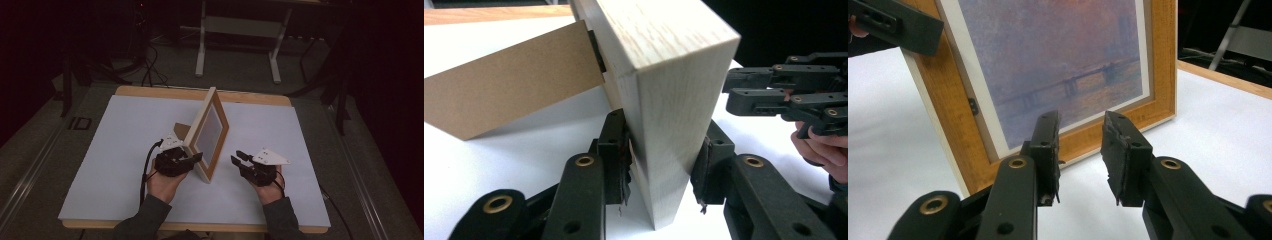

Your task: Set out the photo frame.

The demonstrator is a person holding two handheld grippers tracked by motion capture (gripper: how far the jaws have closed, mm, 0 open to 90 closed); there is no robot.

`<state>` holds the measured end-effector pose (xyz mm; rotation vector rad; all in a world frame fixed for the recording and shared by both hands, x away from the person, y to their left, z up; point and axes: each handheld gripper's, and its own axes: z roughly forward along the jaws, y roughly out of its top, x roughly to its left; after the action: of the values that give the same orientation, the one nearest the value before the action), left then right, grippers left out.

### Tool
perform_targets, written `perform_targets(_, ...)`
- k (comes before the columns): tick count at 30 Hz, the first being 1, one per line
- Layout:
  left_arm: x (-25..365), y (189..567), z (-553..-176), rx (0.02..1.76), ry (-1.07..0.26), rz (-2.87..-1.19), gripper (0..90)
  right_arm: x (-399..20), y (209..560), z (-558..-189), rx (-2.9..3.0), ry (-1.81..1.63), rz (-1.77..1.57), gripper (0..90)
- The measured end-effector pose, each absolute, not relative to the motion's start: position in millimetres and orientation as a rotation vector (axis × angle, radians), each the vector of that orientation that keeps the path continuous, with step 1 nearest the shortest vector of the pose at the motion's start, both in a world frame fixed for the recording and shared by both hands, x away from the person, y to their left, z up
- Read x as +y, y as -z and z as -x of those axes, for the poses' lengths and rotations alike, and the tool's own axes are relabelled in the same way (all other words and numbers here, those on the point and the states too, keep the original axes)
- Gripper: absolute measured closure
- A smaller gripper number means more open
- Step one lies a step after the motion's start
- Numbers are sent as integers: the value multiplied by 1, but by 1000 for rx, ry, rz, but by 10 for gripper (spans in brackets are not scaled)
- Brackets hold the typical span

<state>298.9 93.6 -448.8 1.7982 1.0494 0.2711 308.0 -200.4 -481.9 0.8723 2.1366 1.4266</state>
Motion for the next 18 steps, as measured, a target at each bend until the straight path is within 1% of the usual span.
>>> perform_targets(9,106,448,-307,1039,-237,-1804,676,-204,481,-308,2123,-1430,-885,677)
perform_targets(18,119,447,-320,988,-187,-1839,678,-206,481,-309,2120,-1428,-885,677)
